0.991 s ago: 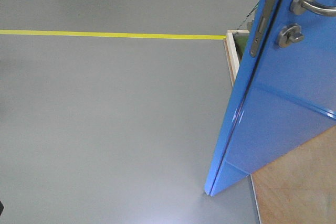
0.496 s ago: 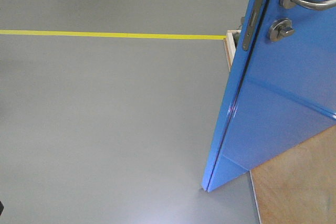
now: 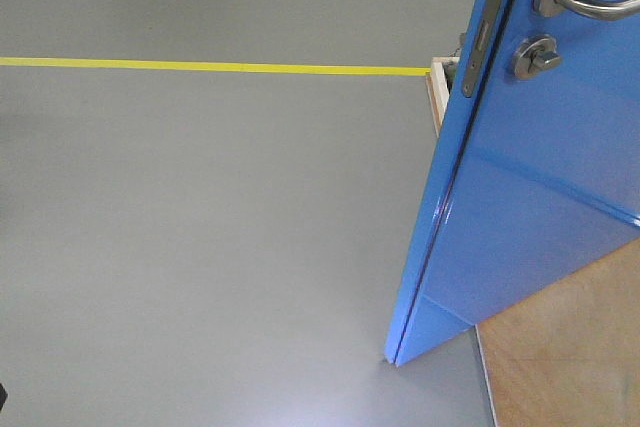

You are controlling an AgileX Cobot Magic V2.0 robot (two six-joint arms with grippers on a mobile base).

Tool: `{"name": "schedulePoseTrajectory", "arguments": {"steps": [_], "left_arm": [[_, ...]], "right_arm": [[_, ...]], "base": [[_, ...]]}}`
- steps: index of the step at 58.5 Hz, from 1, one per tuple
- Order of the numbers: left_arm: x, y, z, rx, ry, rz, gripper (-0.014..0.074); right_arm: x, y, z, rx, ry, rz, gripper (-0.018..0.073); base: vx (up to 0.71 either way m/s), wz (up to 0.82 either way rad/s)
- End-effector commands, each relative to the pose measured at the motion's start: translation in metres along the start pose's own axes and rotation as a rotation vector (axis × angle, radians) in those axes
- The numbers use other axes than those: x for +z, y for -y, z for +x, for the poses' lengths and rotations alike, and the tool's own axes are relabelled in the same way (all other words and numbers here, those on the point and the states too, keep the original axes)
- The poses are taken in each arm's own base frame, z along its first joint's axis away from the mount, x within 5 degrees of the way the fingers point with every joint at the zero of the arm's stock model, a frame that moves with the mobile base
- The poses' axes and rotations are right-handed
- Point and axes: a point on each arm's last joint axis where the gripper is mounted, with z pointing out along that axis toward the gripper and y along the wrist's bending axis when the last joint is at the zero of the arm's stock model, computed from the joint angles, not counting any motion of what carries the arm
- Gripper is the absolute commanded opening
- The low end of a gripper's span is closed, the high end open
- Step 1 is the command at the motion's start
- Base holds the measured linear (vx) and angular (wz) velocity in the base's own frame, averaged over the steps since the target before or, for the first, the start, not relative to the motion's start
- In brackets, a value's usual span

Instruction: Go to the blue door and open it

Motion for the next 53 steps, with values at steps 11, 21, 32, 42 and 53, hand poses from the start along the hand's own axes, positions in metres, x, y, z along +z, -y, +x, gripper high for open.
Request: {"name": "schedulePoseTrajectory", "arguments": {"steps": [11, 21, 32, 42, 53], "left_arm": [[-0.0039, 0.0001, -0.0166, -0.009, 0.123, 0.007, 0.0073], [-0.0039, 0.0001, -0.0166, -0.009, 0.123, 0.007, 0.0073], [-0.0039, 0.0001, -0.0166, -0.009, 0.123, 0.007, 0.0073], [-0.0039, 0.0001, -0.0166, -0.009, 0.123, 0.007, 0.0073], [-0.0039, 0.0001, -0.0166, -0.009, 0.123, 0.007, 0.0073]], "right_arm": [[-0.0148, -0.0133, -0.0222, 0.001, 0.127, -0.036, 0.0012], [-0.0148, -0.0133, -0.0222, 0.001, 0.127, -0.036, 0.0012], [-0.0148, -0.0133, -0.0222, 0.001, 0.127, -0.036, 0.0012], [-0.0148, -0.0133, -0.0222, 0.001, 0.127, -0.036, 0.0012], [-0.0148, -0.0133, -0.0222, 0.001, 0.127, -0.036, 0.0012]], "base": [[0.0, 0.0], [0.0, 0.0], [0.0, 0.0], [0.0, 0.0], [0.0, -0.01]]}}
